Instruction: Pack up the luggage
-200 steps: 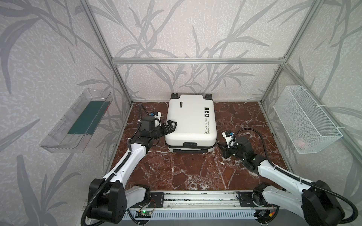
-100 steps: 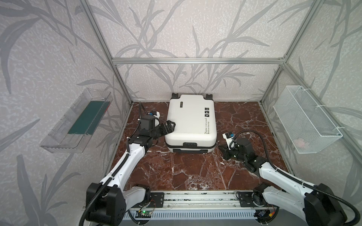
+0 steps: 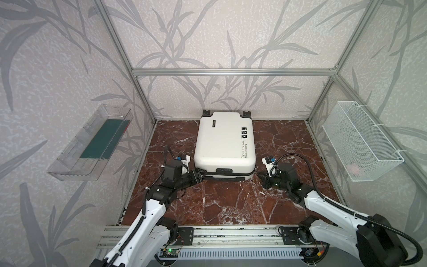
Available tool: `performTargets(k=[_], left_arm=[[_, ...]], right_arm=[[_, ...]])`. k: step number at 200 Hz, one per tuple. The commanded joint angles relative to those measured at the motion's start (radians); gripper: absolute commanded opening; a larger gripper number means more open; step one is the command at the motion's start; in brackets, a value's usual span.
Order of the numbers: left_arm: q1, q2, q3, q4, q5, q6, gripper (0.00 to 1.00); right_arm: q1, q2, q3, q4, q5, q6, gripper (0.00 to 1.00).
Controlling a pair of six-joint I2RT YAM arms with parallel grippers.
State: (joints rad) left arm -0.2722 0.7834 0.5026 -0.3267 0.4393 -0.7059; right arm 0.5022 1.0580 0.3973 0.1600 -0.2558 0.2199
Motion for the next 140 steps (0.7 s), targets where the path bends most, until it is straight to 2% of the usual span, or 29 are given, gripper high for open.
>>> performTargets(k=[1,43,78,140], left_arm=[[-0.046,0.005,-0.061,0.116,-0.025,-0.086,0.61],[-0.079,0.077,-0.16,0.319,-0.064,-0.116,0.6],[-0.081,0.082,-0.265,0.521,-0.107,-0.18,0.59],[-0.081,0.081,-0.337,0.647,-0.154,-0.189,0.54]], right_arm=[[0.005,0.013,0.027,-0.053,-0.034,-0.005,0.0],[0.005,0.014,0.035,-0.069,-0.033,-0.011,0.0],[0.005,0.017,0.037,-0.073,-0.034,-0.015,0.0],[0.005,0.027,0.031,-0.062,-0.037,-0.015,0.0]])
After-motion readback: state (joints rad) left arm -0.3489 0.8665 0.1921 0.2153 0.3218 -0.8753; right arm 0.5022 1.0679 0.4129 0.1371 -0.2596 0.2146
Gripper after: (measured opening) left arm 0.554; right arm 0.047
